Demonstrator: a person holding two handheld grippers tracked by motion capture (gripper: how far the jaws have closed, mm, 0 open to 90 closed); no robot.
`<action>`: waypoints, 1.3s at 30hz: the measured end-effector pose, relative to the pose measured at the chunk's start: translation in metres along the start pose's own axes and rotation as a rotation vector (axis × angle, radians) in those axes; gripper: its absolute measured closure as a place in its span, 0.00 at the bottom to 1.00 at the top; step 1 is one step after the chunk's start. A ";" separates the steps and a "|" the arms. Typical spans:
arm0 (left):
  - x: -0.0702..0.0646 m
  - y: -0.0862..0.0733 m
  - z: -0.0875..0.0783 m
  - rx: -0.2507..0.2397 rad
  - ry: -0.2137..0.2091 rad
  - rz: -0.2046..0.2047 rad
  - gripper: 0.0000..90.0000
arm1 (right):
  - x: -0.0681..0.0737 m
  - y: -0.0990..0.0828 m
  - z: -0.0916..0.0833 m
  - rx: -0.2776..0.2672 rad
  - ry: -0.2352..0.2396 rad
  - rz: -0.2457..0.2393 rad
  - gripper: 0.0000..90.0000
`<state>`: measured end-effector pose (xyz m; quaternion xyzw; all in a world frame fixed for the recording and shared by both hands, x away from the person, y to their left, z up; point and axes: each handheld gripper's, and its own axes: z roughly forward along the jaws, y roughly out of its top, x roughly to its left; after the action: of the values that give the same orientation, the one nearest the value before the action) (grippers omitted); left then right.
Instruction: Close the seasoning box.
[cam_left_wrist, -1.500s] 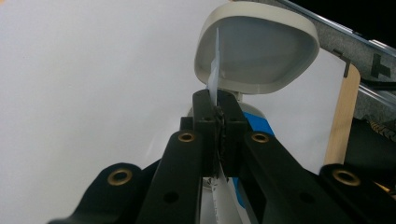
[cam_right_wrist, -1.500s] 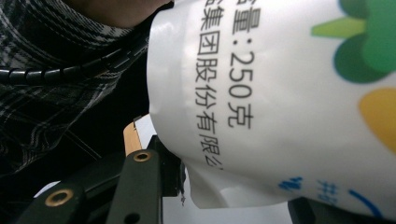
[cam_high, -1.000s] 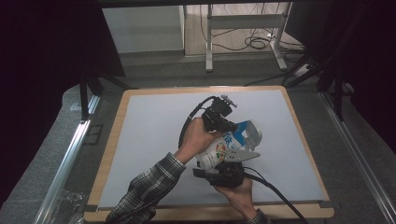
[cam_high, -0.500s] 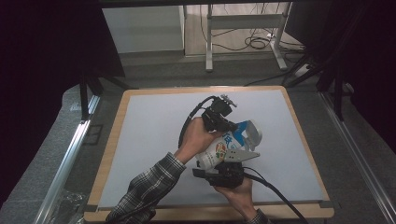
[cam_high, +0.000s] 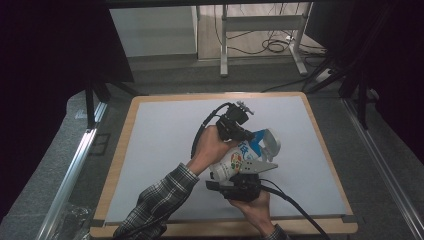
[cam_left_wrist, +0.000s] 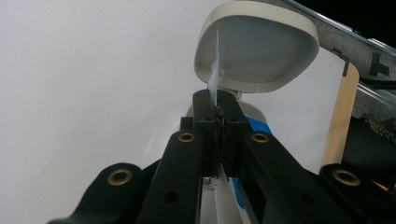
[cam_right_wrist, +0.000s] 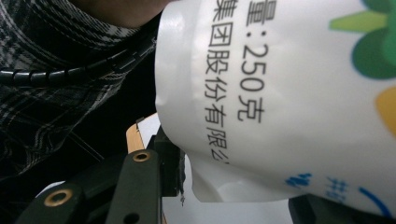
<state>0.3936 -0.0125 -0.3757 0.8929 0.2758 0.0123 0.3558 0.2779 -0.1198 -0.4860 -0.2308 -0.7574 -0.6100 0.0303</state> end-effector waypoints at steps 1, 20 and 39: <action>0.000 0.000 0.000 0.000 0.000 0.000 0.99 | 0.000 0.000 0.000 -0.001 0.000 -0.003 0.66; 0.001 0.000 0.000 0.006 -0.003 -0.002 0.99 | 0.000 0.001 0.001 -0.001 0.001 -0.001 0.66; 0.000 0.003 0.002 0.015 -0.004 -0.006 0.99 | 0.001 0.002 0.000 -0.004 0.001 0.003 0.66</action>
<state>0.3953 -0.0151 -0.3752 0.8947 0.2777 0.0074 0.3497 0.2779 -0.1190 -0.4844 -0.2316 -0.7560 -0.6115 0.0314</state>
